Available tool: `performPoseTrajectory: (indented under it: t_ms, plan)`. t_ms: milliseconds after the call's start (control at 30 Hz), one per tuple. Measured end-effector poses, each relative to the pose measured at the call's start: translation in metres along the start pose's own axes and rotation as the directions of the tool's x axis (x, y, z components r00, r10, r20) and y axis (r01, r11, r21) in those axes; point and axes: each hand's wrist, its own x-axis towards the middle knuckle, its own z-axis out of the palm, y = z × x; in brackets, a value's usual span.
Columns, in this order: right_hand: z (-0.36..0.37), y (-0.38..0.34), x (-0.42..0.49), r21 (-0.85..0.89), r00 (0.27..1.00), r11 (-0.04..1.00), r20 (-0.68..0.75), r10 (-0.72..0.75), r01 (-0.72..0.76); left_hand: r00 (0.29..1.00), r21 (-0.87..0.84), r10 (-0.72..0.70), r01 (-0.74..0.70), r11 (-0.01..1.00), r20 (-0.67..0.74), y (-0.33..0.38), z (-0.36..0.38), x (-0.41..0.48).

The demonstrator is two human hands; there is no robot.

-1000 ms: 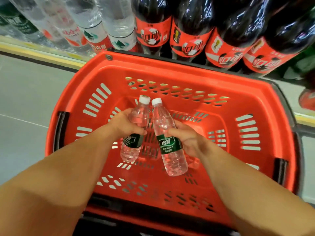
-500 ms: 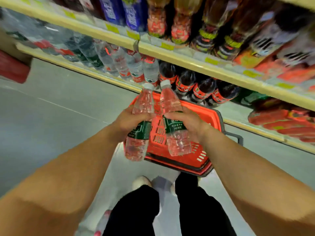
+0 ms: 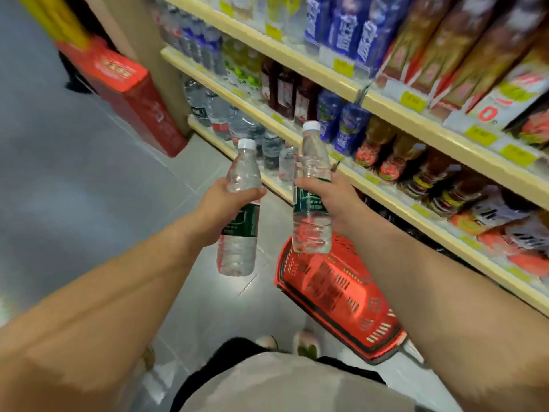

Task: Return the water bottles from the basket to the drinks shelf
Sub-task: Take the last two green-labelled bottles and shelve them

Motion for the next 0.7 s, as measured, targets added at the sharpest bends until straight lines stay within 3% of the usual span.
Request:
performPoseTrajectory:
  t_ms: [167, 300, 533, 700]
  plan:
    - [0.085, -0.038, 0.031, -0.134, 0.990, 0.987, 0.120, -0.071, 0.087, 0.978, -0.150, 0.063, -0.094, 0.984, -0.199, 0.027, -0.075, -0.003]
    - [0.163, -0.066, 0.069, -0.185, 0.976, 0.971, 0.182, -0.116, 0.150, 0.947, -0.149, 0.150, -0.199, 0.969, -0.285, 0.052, -0.152, 0.025]
    - [0.314, -0.126, 0.145, -0.183, 0.961, 0.950, 0.161, -0.224, 0.252, 0.935, -0.143, 0.232, -0.277, 0.950, -0.267, 0.118, -0.302, 0.106]
    - [0.379, -0.168, 0.195, -0.188, 0.963, 0.947, 0.124, -0.240, 0.260, 0.922, -0.080, 0.318, -0.342, 0.936, -0.220, 0.163, -0.380, 0.166]
